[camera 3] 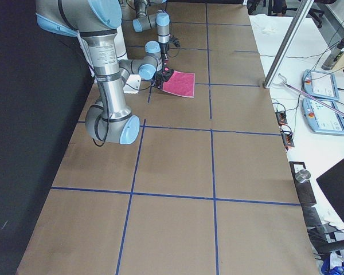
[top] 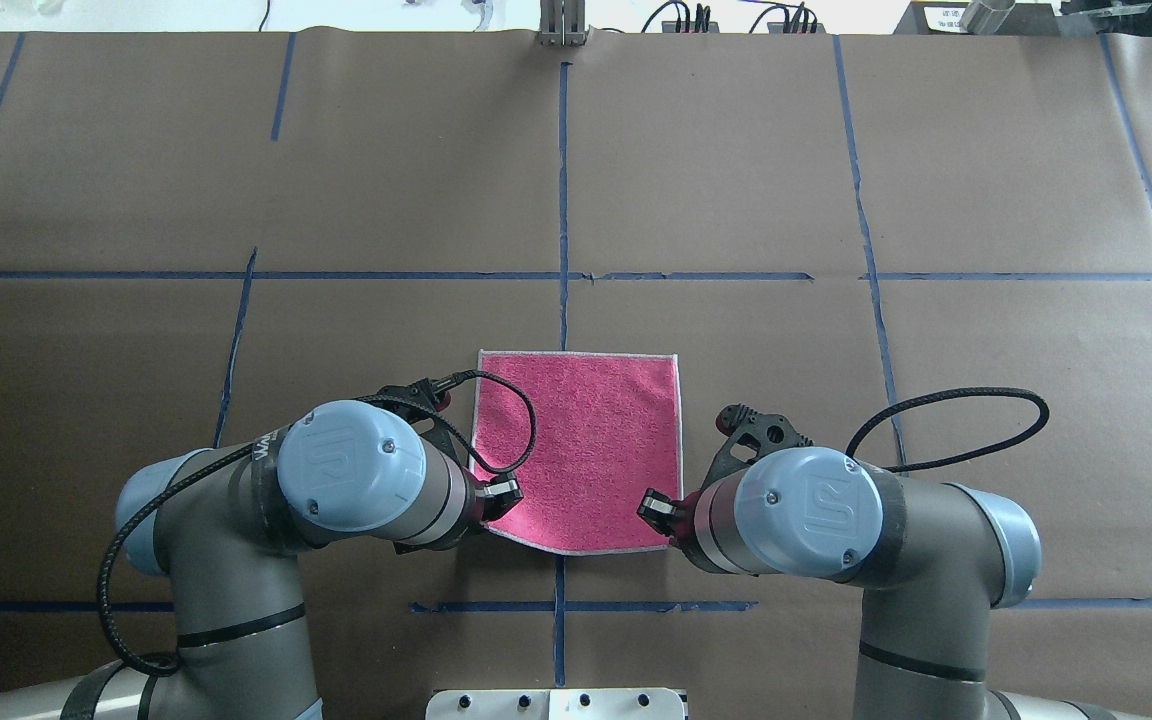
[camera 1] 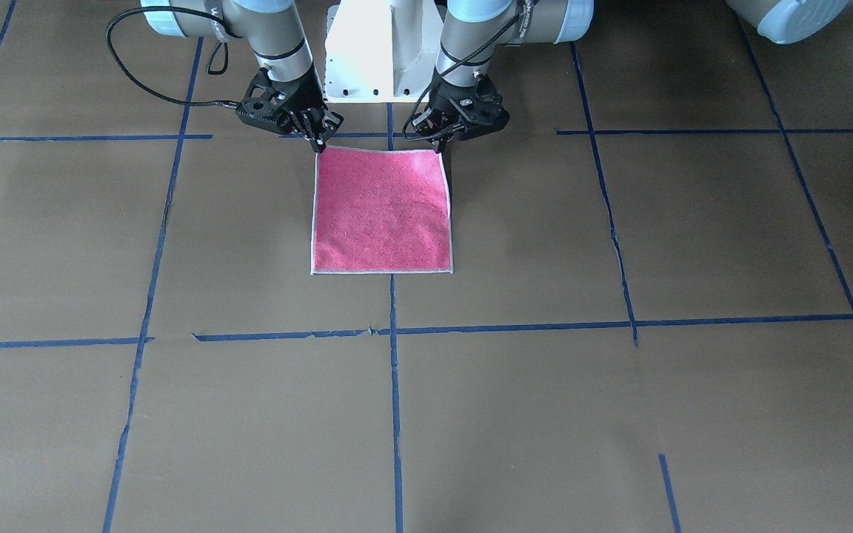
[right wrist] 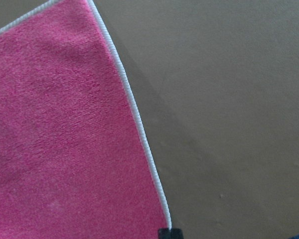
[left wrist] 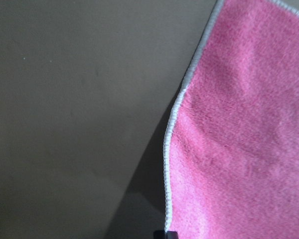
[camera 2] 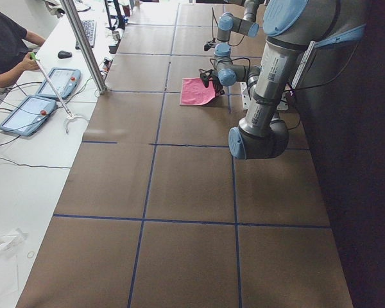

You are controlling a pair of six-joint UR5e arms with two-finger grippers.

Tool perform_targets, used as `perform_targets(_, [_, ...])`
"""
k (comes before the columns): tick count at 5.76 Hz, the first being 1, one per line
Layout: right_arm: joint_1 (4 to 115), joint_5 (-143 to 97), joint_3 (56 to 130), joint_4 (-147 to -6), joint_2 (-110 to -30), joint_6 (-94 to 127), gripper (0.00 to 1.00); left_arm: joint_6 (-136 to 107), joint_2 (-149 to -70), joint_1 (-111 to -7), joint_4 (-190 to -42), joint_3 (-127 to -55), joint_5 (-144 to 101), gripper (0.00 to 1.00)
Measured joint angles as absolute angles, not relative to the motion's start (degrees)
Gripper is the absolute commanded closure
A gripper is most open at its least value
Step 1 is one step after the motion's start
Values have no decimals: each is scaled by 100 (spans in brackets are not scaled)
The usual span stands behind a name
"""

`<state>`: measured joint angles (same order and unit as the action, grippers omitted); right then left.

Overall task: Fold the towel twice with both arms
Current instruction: 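Lift the near edge with both grippers and fold it over the far edge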

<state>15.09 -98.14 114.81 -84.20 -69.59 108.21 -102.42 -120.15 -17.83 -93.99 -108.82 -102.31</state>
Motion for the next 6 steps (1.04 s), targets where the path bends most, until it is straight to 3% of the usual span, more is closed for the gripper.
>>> perform_targets(3, [2211, -10143, 11535, -8415, -6944, 10816, 98, -10255, -12067, -2161, -9429, -10842, -10214, 100])
perform_targets(6, [2915, -10362, 10638, -8376, -6302, 10645, 98, -10221, -12350, -2629, -9485, -10331, -10210, 100])
